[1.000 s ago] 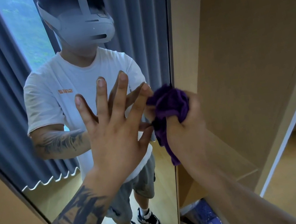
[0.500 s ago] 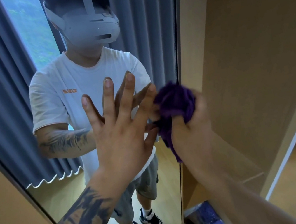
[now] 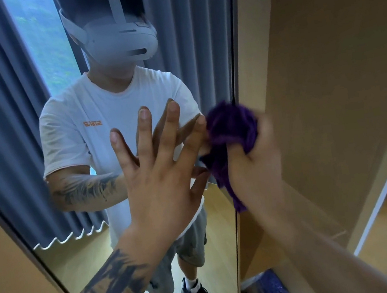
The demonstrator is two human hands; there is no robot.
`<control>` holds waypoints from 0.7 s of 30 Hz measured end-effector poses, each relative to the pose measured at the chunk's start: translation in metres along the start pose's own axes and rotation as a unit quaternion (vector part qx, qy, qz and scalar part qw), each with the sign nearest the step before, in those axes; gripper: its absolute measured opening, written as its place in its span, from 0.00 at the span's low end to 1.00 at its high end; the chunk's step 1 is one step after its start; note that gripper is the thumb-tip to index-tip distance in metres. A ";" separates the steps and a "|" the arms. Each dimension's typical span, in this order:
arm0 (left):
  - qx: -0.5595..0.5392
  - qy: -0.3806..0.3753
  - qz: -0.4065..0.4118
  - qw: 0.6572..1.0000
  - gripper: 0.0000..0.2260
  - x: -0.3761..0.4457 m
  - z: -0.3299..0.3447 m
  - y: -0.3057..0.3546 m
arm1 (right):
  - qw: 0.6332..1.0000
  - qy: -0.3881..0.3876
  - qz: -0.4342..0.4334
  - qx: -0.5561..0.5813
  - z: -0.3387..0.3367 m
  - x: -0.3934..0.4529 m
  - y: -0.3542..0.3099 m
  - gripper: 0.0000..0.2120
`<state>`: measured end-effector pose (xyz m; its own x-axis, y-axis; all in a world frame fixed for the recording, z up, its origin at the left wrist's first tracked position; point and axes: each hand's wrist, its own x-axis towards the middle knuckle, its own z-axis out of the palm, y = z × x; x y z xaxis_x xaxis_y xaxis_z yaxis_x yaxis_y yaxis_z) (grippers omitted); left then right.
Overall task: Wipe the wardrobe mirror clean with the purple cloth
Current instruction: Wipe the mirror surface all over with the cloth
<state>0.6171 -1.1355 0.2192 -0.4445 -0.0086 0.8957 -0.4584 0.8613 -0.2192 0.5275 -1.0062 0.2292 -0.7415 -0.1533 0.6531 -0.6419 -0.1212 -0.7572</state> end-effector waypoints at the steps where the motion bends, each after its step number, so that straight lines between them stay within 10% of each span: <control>1: 0.001 -0.001 0.001 1.000 0.41 0.000 0.000 0.000 | 1.000 -0.010 0.009 -0.009 -0.002 -0.014 0.009 0.18; 21: -0.007 0.010 0.006 1.000 0.41 0.000 0.001 -0.002 | 1.000 0.007 0.010 0.004 0.006 0.011 -0.020 0.24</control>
<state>0.6175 -1.1378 0.2189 -0.4341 0.0114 0.9008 -0.4424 0.8684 -0.2241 0.5337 -1.0110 0.2517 -0.7567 -0.1430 0.6379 -0.6255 -0.1254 -0.7701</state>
